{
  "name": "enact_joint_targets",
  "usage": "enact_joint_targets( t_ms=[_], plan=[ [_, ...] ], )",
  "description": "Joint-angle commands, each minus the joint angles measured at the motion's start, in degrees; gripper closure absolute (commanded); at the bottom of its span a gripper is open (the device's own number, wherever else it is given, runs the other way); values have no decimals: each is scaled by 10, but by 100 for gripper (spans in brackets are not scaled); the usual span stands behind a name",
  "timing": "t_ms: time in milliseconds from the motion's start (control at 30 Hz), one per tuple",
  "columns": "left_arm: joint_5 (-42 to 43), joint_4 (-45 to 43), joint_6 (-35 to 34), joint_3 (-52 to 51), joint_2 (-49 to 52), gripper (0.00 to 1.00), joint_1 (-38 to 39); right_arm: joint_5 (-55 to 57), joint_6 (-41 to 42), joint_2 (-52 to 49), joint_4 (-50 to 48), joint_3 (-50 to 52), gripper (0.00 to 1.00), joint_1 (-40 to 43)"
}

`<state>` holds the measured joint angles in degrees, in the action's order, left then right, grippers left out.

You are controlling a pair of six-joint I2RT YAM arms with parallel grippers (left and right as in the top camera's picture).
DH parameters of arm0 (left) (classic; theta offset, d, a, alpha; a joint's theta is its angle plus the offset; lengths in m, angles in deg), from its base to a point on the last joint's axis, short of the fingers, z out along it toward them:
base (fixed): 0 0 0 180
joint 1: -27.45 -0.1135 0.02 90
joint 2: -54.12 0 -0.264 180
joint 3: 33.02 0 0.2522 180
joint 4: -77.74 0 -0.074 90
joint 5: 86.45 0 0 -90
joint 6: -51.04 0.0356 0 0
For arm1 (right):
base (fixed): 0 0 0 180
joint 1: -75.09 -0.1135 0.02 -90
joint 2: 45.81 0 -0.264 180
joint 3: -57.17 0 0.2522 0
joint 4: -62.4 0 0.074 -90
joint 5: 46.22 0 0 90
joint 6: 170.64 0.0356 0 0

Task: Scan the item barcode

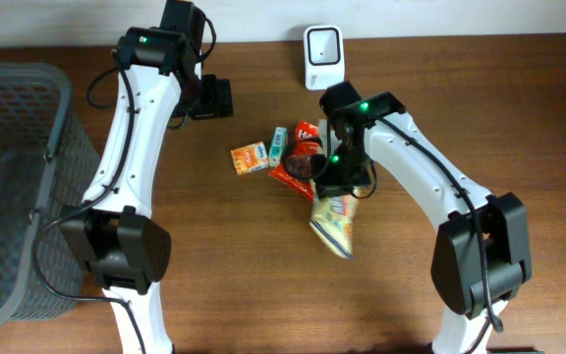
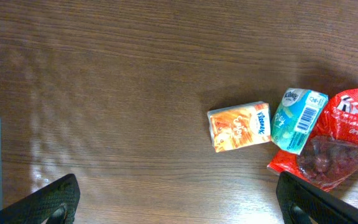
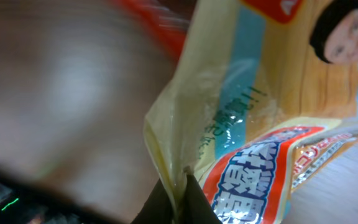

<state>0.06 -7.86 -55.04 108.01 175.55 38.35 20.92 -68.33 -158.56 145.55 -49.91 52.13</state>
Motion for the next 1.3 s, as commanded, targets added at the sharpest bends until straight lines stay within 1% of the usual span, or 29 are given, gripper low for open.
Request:
enact_joint_targets(
  t_ms=[0,67,167,200,267,333,433,467,500,533,567,600,633,667,700,733,767,800,833,900,933,967,1033,1067,1133,1167,1200,1233,1267],
  plan=[
    [-4,0,0,0,1,1,0,-272,-81,16,-59,20,96,-3],
    [-4,0,0,0,1,1,0,-457,-72,16,-197,84,96,-2],
    [-4,0,0,0,1,1,-1,-461,16,5,-298,148,96,-2],
    [-4,0,0,0,1,1,-1,-458,19,-2,-309,156,96,-1],
    [-4,0,0,0,1,1,-1,-296,64,-6,-275,156,96,25],
    [-4,0,0,0,1,1,-1,-209,66,-6,-235,156,96,82],
    [-4,0,0,0,1,1,-1,-72,49,-5,-167,155,89,164],
    [-4,0,0,0,1,1,-1,-13,40,-5,-137,146,85,193],
    [-4,0,0,0,1,1,-1,13,28,-5,-118,135,82,208],
    [-4,0,0,0,1,1,-1,57,25,-5,-76,105,74,229],
    [-4,0,0,0,1,1,-1,76,11,-5,-45,78,72,238],
    [-4,0,0,0,1,1,-1,101,10,-4,-2,38,65,243],
    [-4,0,0,0,1,1,-1,97,-10,-4,47,-10,57,244],
    [-4,0,0,0,1,1,-1,48,-56,-4,83,-49,46,236],
    [-4,0,0,0,1,1,-1,2,-81,-5,84,-52,33,221],
    [-4,0,0,0,1,1,-1,-10,-80,-8,66,-43,43,198],
    [-4,0,0,0,1,1,-1,-10,-75,-11,50,-35,60,172],
    [-4,0,0,0,1,1,-1,-10,-71,-12,35,-26,70,151],
    [-4,0,0,0,1,1,-1,-8,-50,-12,3,-7,77,119],
    [-4,0,0,0,1,1,-1,47,29,-12,-82,50,78,72],
    [-4,0,0,0,1,1,-1,71,71,-12,-130,88,81,62],
    [-4,0,0,0,1,1,0,76,74,-12,-192,133,81,61],
    [-4,0,0,0,1,1,0,165,96,-12,-216,171,79,63],
    [-4,0,0,0,1,1,0,186,94,-11,-194,164,79,66],
    [-4,0,0,0,1,1,0,184,78,-6,-82,87,66,77],
    [-4,0,0,0,1,1,0,184,40,-6,2,20,50,83],
    [-4,0,0,0,1,1,0,184,29,-6,52,-21,32,88],
    [-4,0,0,0,1,1,0,184,29,-6,67,-35,18,89],
    [-4,0,0,0,1,1,0,187,29,-10,65,-34,8,89]
  ],
)
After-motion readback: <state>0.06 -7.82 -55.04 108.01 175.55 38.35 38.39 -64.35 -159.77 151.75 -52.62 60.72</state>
